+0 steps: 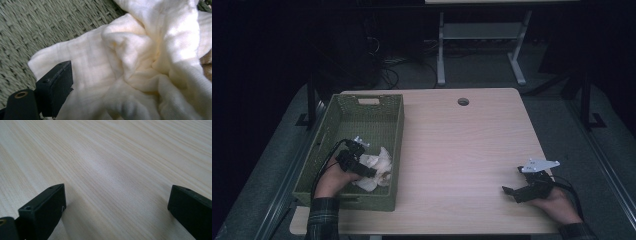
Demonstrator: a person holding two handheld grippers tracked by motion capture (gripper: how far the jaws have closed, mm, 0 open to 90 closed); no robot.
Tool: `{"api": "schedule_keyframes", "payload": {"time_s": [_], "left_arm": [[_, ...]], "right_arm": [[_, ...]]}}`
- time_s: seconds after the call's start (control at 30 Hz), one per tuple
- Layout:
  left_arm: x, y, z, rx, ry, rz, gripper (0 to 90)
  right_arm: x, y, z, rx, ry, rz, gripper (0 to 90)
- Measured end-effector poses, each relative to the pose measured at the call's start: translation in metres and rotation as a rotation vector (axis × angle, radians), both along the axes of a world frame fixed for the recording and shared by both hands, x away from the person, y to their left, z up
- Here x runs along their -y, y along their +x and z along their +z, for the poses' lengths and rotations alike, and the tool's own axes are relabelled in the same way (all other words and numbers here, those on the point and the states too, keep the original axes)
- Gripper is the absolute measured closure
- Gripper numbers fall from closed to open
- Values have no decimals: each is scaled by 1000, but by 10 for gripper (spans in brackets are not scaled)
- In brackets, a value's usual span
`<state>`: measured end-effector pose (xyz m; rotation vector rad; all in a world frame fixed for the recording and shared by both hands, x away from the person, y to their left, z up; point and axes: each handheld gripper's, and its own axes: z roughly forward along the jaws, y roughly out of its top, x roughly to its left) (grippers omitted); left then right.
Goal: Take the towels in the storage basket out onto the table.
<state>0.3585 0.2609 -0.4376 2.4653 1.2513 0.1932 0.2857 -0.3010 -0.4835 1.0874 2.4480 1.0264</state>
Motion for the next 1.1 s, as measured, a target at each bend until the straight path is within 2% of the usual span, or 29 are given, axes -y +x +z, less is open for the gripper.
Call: {"api": "schedule_keyframes", "payload": {"time_s": [0.17,0.27,0.4,0.5,0.63,0.73,0.87,0.93,0.97,1.0,1.03,1.1], "left_arm": [[-1,1,-1,-17,-10,11,126],[0,0,1,-27,-14,9,165],[4,-4,7,-34,-19,-38,414],[5,-6,10,-48,-21,-45,571],[5,-7,14,-54,-28,-44,685],[2,-7,18,-46,-45,-50,706],[-1,-8,24,-1,-94,-41,714],[-2,-9,26,13,-102,-44,717],[-4,-10,30,45,-135,-30,718],[-4,-10,30,45,-135,-30,717],[-8,-10,34,77,-177,-13,717],[-12,-11,38,105,-216,-6,718]], "right_arm": [[0,0,0,0,1,0,13],[0,0,0,0,1,0,13],[0,0,0,-1,0,0,13],[0,0,0,-1,0,0,13],[0,0,0,0,0,0,13],[0,0,0,0,1,0,13],[0,0,0,-1,0,0,13],[0,0,0,0,1,1,13],[0,0,0,-1,0,1,13],[0,0,0,-1,0,1,13],[0,0,0,-1,1,1,13],[0,0,0,-1,0,1,13]]}}
